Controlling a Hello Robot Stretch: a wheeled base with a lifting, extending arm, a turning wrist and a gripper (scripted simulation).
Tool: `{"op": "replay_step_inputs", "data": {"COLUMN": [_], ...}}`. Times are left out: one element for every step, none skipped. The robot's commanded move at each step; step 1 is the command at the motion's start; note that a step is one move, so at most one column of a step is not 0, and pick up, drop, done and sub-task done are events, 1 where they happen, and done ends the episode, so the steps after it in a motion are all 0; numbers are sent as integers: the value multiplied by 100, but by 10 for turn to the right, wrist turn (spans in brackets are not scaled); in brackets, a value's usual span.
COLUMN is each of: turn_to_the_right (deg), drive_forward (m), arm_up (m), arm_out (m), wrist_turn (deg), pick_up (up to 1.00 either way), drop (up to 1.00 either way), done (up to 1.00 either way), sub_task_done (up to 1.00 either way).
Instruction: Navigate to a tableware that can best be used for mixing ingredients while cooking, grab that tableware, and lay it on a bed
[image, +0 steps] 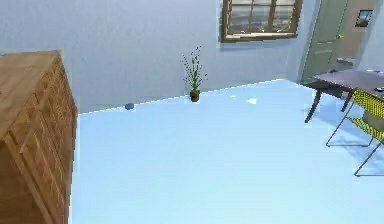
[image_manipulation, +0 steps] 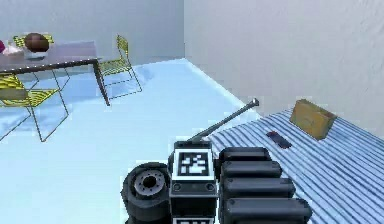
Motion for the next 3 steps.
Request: {"op": "replay_step_inputs", "data": {"turn_to_the_right": [450, 450, 90], "drive_forward": [0, 0, 0], "arm_up": [0, 0, 0], "arm_out": [0, 0, 0], "wrist_turn": [0, 0, 0], "pick_up": [0, 0, 0], "drop": [0, 0, 0], "done": [0, 0, 0], "sub_task_done": [0, 0, 0]}}
